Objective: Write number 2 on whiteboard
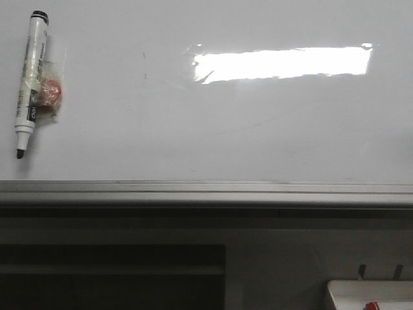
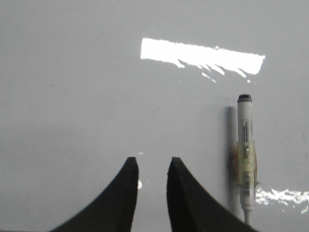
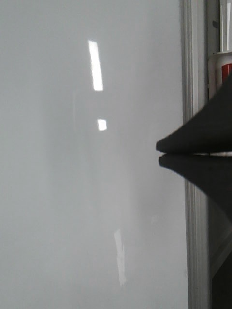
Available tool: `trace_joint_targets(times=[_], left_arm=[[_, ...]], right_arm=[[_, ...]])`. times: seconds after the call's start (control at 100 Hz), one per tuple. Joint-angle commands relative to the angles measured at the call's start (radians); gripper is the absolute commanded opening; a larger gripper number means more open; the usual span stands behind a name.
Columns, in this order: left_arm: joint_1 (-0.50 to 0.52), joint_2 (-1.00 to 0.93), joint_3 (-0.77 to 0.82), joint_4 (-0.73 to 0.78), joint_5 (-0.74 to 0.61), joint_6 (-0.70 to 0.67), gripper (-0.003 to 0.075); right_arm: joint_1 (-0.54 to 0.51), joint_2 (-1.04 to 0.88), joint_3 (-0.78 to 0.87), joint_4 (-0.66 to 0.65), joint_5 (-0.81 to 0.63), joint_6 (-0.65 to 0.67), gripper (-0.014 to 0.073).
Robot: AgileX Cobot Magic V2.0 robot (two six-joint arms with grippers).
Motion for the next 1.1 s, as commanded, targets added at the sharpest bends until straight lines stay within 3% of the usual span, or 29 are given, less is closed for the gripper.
trace_joint_targets(times=[0.0, 0.16, 0.25, 0.41, 0.5, 0.77, 1.09], left_arm=[[0.002, 0.022, -0.028, -0.033, -0.140, -0.008, 0.0242], [0.000, 0.022, -0.030, -0.011, -0.119, 0.012, 0.0249], [-0.018, 0.026, -0.030, -0.014, -0.111, 0.149, 0.0265], [-0.080, 0.094, -0.032, -0.144, -0.111, 0.255, 0.0360], [-0.141, 0.166, -0.032, -0.180, -0.126, 0.289, 0.0372], [-0.332, 0.428, -0.032, -0.144, -0.431, 0.291, 0.0372], [-0.493, 0.708, -0.034, -0.202, -0.617, 0.291, 0.0372]], right_arm=[[-0.002, 0.015, -0.037, 0.008, -0.068, -0.013, -0.0061], [-0.002, 0.015, -0.037, 0.008, -0.065, -0.013, -0.0061], [-0.002, 0.015, -0.037, 0.006, -0.063, -0.013, -0.0061], [-0.002, 0.015, -0.037, 0.004, -0.055, -0.013, -0.0061], [0.002, 0.015, -0.037, 0.004, -0.057, -0.013, -0.0061], [0.056, 0.015, -0.037, 0.004, -0.068, -0.013, -0.0060], [0.056, 0.015, -0.037, 0.003, -0.064, -0.013, -0.0061]])
